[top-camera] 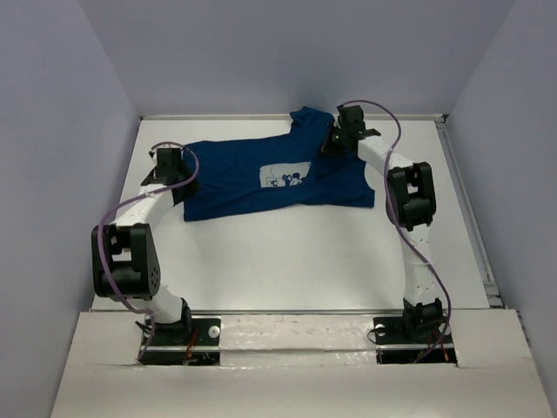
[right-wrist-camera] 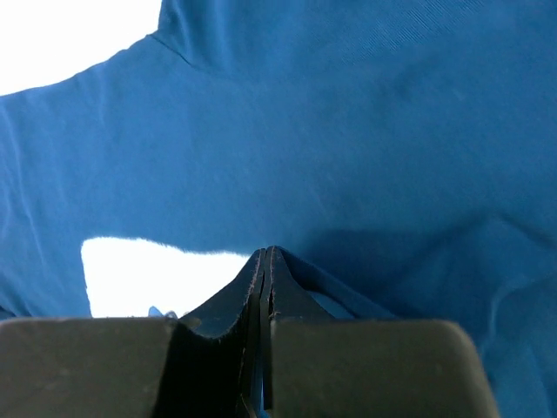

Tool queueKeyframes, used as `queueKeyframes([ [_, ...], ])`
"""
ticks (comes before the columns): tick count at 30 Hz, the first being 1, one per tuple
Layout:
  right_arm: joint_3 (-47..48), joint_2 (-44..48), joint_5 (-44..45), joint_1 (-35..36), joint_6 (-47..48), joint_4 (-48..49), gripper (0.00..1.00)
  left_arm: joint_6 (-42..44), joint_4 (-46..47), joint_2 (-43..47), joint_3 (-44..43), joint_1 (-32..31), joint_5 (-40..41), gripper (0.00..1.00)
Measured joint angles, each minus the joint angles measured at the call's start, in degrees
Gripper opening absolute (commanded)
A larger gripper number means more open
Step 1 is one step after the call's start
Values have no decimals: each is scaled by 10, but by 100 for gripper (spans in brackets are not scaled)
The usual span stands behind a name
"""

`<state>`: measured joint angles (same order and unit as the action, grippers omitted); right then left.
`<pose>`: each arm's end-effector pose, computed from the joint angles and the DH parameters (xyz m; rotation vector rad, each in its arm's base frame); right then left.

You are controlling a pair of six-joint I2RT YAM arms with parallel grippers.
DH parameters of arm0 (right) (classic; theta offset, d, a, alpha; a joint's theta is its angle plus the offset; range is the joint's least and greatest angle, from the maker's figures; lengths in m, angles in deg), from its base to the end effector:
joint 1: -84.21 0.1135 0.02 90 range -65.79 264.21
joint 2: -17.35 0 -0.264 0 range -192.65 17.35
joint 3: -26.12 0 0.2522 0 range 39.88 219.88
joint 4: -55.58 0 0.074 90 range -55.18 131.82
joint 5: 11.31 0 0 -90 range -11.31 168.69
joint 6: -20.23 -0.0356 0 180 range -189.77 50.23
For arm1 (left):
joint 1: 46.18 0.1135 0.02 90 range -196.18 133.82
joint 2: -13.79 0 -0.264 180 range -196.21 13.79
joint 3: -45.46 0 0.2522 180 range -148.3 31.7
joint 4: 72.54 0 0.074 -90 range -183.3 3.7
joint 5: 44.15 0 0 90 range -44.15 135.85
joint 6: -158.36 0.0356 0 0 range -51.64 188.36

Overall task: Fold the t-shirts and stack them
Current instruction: Fold the tshirt

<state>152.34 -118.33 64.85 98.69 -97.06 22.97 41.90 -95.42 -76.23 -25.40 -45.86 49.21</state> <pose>0.5190 0.1428 0.1838 0.1370 2.3635 0.6427 0.3397 0.0040 0.2214 -0.5639 2.2388 -0.1663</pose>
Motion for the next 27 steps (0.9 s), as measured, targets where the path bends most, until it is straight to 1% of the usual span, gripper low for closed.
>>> queueKeyframes([
  [4, 44, -30, -8, 9, 0, 0, 2, 0, -12, 33, -9, -10, 5, 40],
  [5, 54, -32, -9, 11, 0, -2, 8, 0, -14, 40, -9, -13, 7, 40],
  [6, 64, -34, -10, 14, 0, -2, 17, 0, -17, 47, -9, -15, 8, 40],
  [7, 73, -35, -10, 14, 0, -1, 32, 0, -19, 52, -9, -17, 9, 40],
  [8, 80, -35, -11, 15, 1, -1, 44, 0, -20, 54, -9, -18, 10, 40],
  [9, 96, -35, -10, 17, -1, -1, 75, 0, -20, 57, -9, -19, 11, 40],
  [10, 102, -35, -10, 17, 0, -1, 84, 0, -20, 57, -9, -19, 12, 40],
  [11, 111, -35, -9, 19, 0, 1, 86, 0, -21, 56, -9, -18, 13, 40],
  [13, 116, -33, -4, 20, 7, 2, 86, 0, -23, 49, -9, -18, 17, 40],
  [14, 115, -31, -1, 20, 10, -1, 83, 0, -23, 44, -10, -18, 18, 40],
  [15, 111, -28, 2, 20, 13, -1, 79, 0, -24, 31, -14, -18, 22, 39],
  [16, 96, -20, 6, 20, 16, 2, 73, -2, -26, 20, -20, -18, 25, 38],
  [17, 70, -5, 9, 20, 20, 3, 69, -2, -25, 3, -28, -18, 28, 37],
  [18, 35, 15, 12, 20, 20, 8, 60, -5, -25, -16, -38, -18, 31, 35],
  [20, -62, 75, 14, 20, 23, 16, 48, -12, -24, -44, -50, -17, 36, 35],
  [21, -101, 107, 14, 20, 23, 23, 48, -16, -24, -53, -53, -16, 38, 35],
  [23, -214, 184, 12, 20, 20, 42, 48, -22, -21, -66, -55, -14, 39, 36],
  [27, -335, 286, -2, 20, 16, 68, 52, -35, -17, -87, -60, -8, 50, 37],
])
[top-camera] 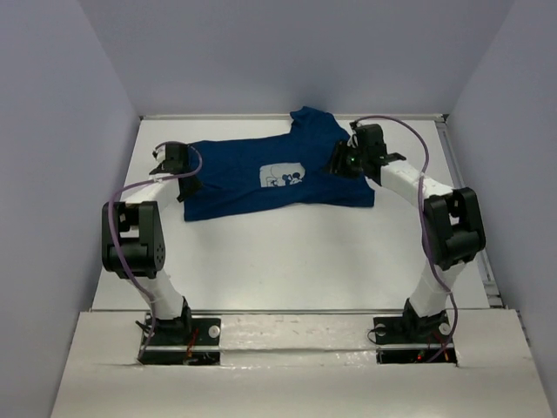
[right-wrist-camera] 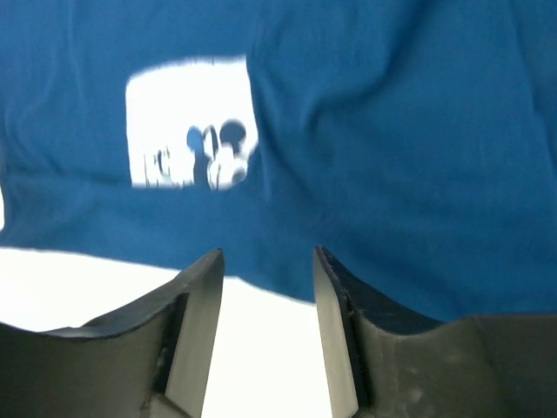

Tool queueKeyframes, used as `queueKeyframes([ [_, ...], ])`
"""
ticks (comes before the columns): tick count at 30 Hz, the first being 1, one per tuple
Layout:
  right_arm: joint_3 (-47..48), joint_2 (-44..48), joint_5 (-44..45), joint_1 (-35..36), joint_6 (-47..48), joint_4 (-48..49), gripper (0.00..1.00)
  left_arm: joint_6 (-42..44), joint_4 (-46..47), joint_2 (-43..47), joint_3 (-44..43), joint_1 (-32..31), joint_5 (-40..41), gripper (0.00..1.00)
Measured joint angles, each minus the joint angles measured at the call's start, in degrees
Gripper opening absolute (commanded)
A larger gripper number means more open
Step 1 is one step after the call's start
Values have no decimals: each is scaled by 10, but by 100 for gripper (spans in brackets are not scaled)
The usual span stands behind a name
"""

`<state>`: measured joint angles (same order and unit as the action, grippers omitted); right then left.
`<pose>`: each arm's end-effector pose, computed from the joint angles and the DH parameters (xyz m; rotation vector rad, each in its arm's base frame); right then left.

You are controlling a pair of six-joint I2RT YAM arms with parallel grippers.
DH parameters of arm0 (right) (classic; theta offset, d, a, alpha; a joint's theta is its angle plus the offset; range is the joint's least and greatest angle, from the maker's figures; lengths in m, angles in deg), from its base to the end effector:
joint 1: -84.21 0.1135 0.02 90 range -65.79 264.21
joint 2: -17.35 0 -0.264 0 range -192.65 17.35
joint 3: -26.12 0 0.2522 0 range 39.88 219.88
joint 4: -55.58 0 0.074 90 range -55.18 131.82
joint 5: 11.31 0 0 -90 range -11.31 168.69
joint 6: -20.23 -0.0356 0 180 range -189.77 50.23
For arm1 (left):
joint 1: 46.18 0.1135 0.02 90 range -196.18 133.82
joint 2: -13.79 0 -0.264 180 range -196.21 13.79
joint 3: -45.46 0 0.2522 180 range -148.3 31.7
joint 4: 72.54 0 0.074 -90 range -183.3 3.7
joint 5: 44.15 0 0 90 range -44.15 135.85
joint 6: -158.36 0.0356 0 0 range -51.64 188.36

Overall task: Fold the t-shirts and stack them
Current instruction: Fold the tshirt

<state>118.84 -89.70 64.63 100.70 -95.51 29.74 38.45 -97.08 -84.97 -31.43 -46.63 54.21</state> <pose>0.4048 0.1288 0.2335 0.0549 2.3347 0.6583 0.3696 0.0023 0.2014 -0.6696 2.2747 -0.0810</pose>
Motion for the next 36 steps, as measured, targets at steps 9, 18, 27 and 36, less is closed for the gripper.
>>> queueKeyframes([
  [9, -133, 85, -36, 0, -2, 9, 54, -13, 28, -15, 2, 17, 13, 38],
  [18, -158, 112, -53, 1, 5, 5, 54, -19, 44, -58, -2, 17, 13, 19],
  [27, -158, 113, -49, 1, 5, 0, 54, -19, 39, -58, -4, 17, 24, 9],
  [36, -161, 112, -43, 1, 5, -2, 57, -20, 16, -31, -10, 17, 25, 5],
])
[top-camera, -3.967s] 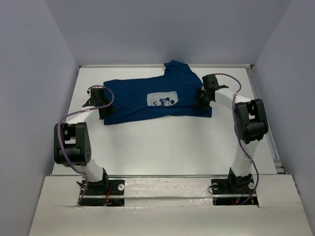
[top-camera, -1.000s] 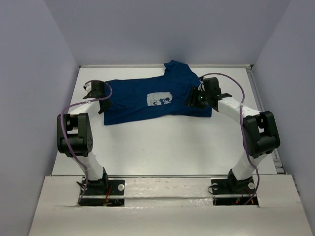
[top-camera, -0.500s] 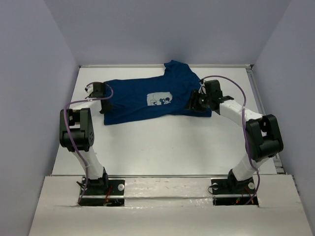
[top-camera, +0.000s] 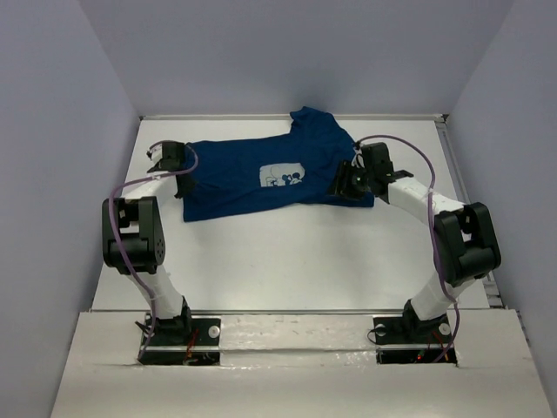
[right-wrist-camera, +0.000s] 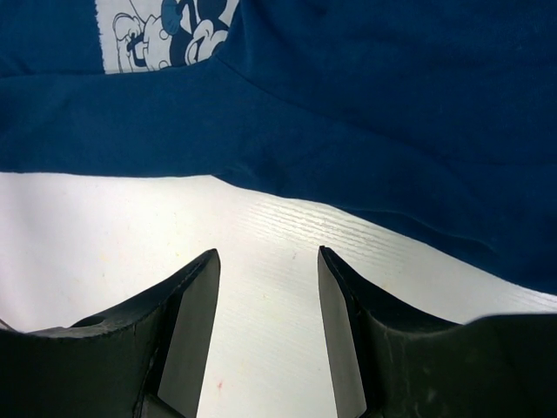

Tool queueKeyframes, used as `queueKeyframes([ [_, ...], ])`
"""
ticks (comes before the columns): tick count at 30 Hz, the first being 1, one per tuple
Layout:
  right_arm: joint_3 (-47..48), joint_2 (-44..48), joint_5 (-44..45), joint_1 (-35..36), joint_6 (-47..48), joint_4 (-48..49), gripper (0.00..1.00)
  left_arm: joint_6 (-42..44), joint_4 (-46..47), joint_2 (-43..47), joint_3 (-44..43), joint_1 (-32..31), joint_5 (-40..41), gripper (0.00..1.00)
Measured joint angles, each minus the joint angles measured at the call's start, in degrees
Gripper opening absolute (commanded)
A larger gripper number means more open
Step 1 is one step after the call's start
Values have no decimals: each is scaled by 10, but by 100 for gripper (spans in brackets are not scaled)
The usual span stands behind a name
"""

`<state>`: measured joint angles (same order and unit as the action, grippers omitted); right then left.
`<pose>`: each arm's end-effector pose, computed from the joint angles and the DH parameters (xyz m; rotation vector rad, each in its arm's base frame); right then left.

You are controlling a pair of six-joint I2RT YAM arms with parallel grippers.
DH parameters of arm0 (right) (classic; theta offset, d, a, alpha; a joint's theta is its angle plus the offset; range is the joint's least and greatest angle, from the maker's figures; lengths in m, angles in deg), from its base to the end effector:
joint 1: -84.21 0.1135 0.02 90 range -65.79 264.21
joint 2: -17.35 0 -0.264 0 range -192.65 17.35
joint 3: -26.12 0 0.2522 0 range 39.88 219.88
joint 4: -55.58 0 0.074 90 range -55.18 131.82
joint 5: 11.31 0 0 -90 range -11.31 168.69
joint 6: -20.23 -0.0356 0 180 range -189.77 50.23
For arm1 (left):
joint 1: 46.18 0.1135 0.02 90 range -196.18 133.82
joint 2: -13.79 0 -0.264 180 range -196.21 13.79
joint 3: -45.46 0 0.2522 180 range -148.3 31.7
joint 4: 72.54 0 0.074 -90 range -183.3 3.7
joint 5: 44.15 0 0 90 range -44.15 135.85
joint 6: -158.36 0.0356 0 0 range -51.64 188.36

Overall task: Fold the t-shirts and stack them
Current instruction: Fold the tshirt

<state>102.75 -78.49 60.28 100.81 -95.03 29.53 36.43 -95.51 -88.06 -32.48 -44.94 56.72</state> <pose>0.3426 0.1139 0.2166 0.0218 2.4307 0.7237 0.3790 0.0149 0.1901 -0.7614 2.2446 -0.0303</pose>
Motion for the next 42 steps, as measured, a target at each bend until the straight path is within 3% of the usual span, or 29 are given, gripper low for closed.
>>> queueKeyframes([
  [6, 0, -1, 17, 0, 0, -7, 67, 0, -14, 2, -27, 0, 7, 4],
  [19, -44, 69, 97, -17, -24, -38, 69, 5, -18, -52, -101, 6, 29, 10],
  [20, -50, 78, 103, -25, -27, -39, 69, 7, -18, -61, -101, 8, 29, 17],
  [21, -55, 83, 108, -30, -27, -40, 69, 8, -18, -65, -101, 10, 29, 34],
  [24, -72, 99, 121, -43, -31, -43, 68, 15, -14, -67, -101, 14, 27, 65],
  [26, -87, 111, 125, -57, -37, -47, 64, 15, -5, -67, -101, 15, 26, 70],
  [31, -135, 129, 105, -106, -51, -46, 57, 21, 3, -42, -85, 17, 11, 70],
  [38, -168, 128, 82, -132, -69, -36, 55, 15, 16, 197, 79, 17, -28, 51],
  [42, -174, 114, 72, -133, -84, -14, 55, -20, 31, 280, 185, 17, -66, 49],
])
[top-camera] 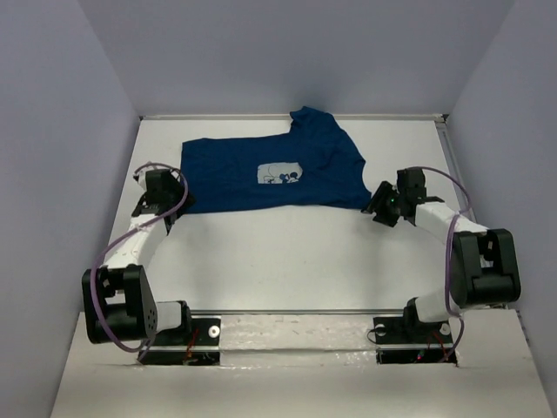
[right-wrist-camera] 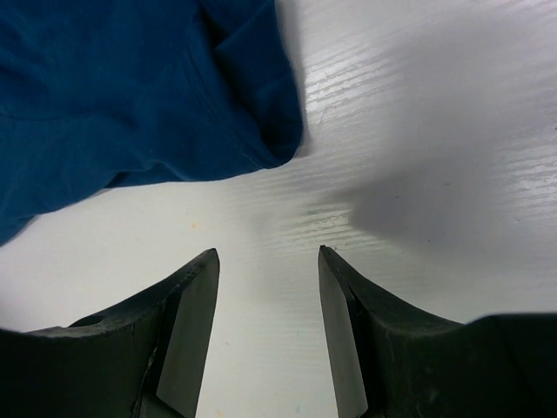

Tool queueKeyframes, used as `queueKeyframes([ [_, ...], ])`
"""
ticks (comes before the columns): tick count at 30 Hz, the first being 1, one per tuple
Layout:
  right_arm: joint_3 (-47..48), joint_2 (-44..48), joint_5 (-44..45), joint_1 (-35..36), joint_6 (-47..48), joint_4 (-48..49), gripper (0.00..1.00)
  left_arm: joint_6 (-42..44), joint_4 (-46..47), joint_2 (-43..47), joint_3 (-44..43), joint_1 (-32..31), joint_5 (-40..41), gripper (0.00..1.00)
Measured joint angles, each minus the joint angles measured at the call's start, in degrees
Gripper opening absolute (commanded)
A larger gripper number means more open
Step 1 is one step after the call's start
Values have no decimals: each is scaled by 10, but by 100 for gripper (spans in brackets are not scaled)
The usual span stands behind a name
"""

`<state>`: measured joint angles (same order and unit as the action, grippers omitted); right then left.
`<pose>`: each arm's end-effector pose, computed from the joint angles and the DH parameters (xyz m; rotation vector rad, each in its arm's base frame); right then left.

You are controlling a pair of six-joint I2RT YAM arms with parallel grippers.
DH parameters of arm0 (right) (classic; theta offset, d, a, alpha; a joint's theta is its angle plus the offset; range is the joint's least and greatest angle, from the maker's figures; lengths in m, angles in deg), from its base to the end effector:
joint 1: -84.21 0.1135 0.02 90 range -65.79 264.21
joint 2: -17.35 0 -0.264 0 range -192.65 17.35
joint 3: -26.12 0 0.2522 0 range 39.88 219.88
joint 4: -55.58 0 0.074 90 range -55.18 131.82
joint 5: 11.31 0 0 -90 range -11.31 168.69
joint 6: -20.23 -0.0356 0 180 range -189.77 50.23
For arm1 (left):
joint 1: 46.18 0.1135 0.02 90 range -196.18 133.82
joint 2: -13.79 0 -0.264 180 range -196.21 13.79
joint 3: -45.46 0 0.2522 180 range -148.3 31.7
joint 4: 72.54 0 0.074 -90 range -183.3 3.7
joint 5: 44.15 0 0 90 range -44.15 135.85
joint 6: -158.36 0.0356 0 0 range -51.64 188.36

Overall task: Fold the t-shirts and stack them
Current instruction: Fold the tshirt

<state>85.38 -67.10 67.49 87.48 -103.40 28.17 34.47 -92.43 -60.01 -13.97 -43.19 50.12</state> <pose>0.2880 0.0234 0.1824 0.5828 2.4696 0.5075 0.2806 0.0173 0.2428 -0.7288 2.0501 -0.2283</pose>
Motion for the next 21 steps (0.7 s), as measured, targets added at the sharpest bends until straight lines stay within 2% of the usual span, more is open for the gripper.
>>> queueKeyframes([
  [5, -15, -29, -13, -7, -26, 31, 54, -31, 3, -25, 75, 3, -36, 51],
  [9, -16, -54, -16, -18, -45, 62, 50, -47, 29, -85, 76, 13, -60, 51],
  [13, -16, -72, -18, -22, -68, 104, 48, -55, 69, -106, 69, 21, -66, 50],
  [16, -16, -85, -19, -22, -83, 135, 45, -63, 94, -118, 66, 24, -65, 47],
  [17, -16, -87, -19, -22, -87, 140, 44, -65, 99, -121, 66, 24, -64, 43],
  [20, -16, -97, -17, -22, -97, 160, 32, -72, 114, -131, 64, 24, -60, 38],
  [21, -15, -102, -15, -22, -100, 166, 24, -74, 118, -135, 63, 24, -60, 34],
])
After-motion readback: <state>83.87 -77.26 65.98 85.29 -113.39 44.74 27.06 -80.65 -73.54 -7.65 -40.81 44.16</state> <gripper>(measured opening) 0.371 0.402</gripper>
